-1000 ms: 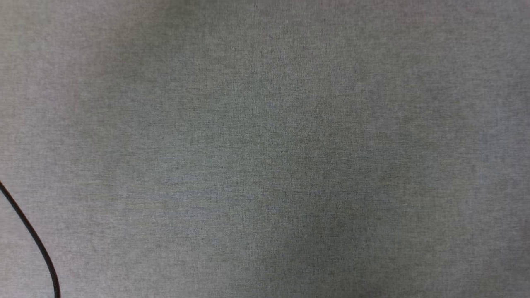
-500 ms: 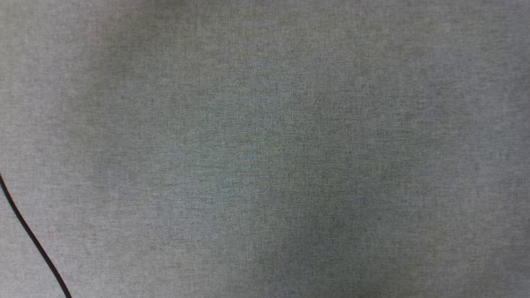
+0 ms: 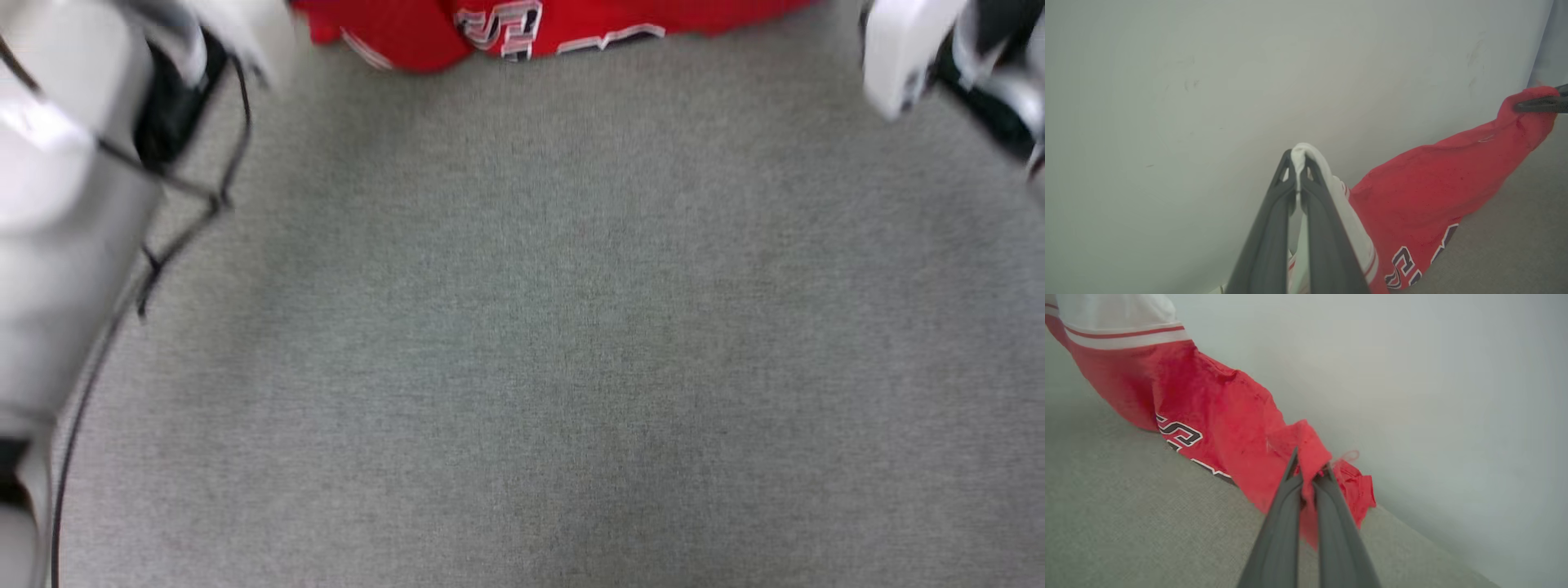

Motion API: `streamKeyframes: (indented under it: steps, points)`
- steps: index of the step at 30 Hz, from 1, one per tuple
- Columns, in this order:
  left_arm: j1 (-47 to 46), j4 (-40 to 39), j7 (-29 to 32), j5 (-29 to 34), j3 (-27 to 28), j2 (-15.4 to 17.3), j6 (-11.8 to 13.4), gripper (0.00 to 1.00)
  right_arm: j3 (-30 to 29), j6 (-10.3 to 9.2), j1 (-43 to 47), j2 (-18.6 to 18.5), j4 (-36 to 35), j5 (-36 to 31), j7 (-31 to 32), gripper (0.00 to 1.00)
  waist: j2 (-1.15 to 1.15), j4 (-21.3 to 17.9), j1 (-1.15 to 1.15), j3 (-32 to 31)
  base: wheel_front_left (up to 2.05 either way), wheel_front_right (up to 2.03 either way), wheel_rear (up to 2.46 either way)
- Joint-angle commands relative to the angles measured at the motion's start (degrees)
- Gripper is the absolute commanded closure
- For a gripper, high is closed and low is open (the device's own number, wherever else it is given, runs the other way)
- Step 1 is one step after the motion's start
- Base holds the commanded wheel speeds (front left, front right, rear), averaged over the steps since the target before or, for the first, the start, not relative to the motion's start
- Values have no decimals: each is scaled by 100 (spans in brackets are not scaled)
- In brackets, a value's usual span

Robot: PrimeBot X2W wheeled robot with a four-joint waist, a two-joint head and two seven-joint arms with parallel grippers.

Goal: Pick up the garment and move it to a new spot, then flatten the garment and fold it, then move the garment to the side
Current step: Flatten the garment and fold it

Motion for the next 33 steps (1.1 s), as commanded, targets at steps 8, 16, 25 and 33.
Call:
streamKeyframes:
  steps: [8,16,25,33]
  points:
    - [2182,-1064,30,-310,-343,391,369,100,576,-4,1496,-566,-507,565,-268,100,0,1,0,-959,0,0,0]
    - [4117,-2054,109,-794,-537,851,902,100,761,-4,2994,-1099,-916,921,-600,100,0,28,0,-1588,0,0,0]
    - [5941,-2572,36,-1245,-807,1113,1470,100,689,-3,4643,-1506,-1230,971,-809,100,0,76,0,-2331,0,0,0]
    - [7102,-3013,-37,-1651,-830,1354,1877,100,310,-4,5890,-1727,-1497,1013,-848,100,0,123,0,-2779,0,0,0]
